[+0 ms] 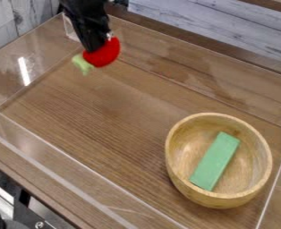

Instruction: Move the red object to the left side of the table

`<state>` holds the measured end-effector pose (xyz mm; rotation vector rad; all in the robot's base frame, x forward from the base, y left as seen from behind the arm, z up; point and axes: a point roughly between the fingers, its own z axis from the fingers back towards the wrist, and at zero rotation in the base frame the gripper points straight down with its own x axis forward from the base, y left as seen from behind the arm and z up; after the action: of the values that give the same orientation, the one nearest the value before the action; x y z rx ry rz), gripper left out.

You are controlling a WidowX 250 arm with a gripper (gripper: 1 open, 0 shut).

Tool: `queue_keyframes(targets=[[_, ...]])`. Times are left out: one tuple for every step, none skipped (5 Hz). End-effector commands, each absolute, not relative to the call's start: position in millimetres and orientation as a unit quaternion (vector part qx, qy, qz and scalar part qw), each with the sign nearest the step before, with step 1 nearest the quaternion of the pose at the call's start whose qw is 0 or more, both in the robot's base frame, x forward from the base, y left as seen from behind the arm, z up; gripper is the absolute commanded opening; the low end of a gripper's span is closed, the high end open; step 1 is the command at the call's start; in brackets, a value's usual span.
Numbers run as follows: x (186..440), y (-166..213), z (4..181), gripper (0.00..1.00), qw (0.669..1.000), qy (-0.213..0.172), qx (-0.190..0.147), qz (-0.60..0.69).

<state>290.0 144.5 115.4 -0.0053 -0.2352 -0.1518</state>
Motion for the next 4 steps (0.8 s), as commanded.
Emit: queue_keyframes(targets=[[303,172,135.6,0.00,0.986,-0.149,0.024,-0.071],[307,185,130.1,0.00,0.986,-0.149,0.025,-0.074],[301,190,142.3,0.00,0.987,-0.149,0.029,-0.047],[297,202,153.6,0.00,0.988,-0.149,0.034,-0.019]])
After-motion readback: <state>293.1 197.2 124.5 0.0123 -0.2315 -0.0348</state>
